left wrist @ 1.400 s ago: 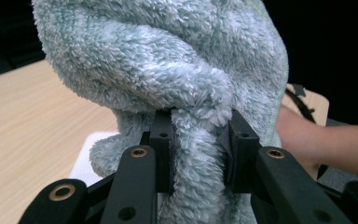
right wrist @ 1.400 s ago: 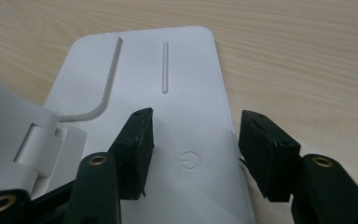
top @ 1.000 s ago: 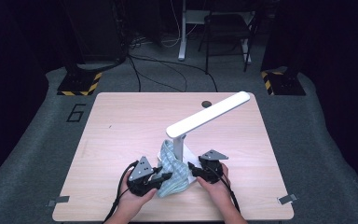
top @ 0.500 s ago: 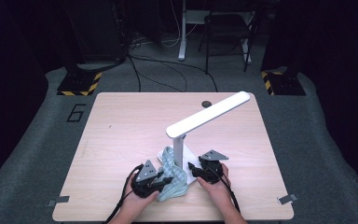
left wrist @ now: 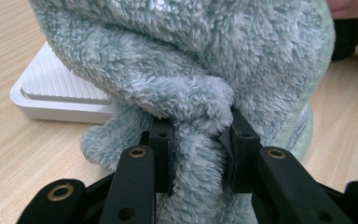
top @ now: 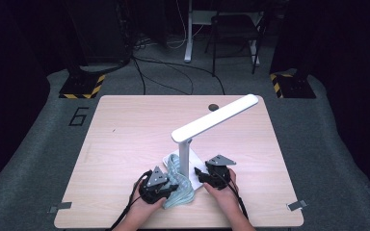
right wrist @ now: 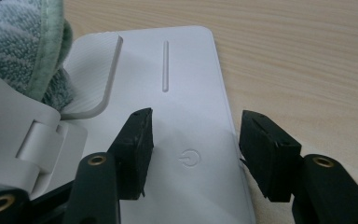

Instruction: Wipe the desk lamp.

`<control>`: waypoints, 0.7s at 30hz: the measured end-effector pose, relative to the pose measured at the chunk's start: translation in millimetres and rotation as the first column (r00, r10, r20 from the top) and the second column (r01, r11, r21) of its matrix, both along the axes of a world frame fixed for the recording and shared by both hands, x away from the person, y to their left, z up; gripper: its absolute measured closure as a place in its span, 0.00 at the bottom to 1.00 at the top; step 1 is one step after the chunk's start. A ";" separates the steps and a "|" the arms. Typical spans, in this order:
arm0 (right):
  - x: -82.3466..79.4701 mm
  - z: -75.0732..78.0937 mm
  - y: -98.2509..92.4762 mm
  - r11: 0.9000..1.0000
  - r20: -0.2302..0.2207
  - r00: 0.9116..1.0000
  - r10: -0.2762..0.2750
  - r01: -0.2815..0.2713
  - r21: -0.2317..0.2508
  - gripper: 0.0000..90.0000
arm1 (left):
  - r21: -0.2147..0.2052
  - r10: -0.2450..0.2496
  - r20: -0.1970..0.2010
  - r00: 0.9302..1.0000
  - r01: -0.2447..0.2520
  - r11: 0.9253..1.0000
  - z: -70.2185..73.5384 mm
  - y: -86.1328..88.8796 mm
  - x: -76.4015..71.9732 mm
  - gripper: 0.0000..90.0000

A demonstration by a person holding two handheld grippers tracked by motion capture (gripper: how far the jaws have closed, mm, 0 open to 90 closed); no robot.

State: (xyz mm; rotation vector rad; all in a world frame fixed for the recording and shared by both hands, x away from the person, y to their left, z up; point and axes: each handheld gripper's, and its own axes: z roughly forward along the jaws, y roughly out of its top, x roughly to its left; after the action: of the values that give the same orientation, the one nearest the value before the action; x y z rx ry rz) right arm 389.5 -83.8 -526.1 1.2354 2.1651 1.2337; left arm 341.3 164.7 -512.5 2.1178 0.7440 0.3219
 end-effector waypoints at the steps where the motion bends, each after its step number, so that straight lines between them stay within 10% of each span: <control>1: 0.0 0.0 -0.1 1.000 0.000 1.000 0.001 -0.001 0.000 0.49 | 0.016 -0.003 0.002 1.000 0.003 1.000 -0.6 -0.3 0.7 0.77; 13: -1.1 0.2 0.6 1.000 0.003 1.000 -0.005 0.005 -0.006 0.49 | -0.028 0.010 -0.011 1.000 -0.011 1.000 7.8 9.4 0.7 0.76; 21: -3.1 0.3 0.0 1.000 0.010 1.000 0.000 0.000 -0.010 0.47 | -0.049 0.112 0.029 0.993 -0.111 0.993 17.8 31.8 9.3 0.76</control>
State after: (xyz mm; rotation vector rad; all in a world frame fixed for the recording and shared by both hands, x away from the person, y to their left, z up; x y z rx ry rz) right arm 386.3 -83.9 -525.8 1.2232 2.1618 1.2253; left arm 350.6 196.5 -494.7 2.0259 0.8453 0.3937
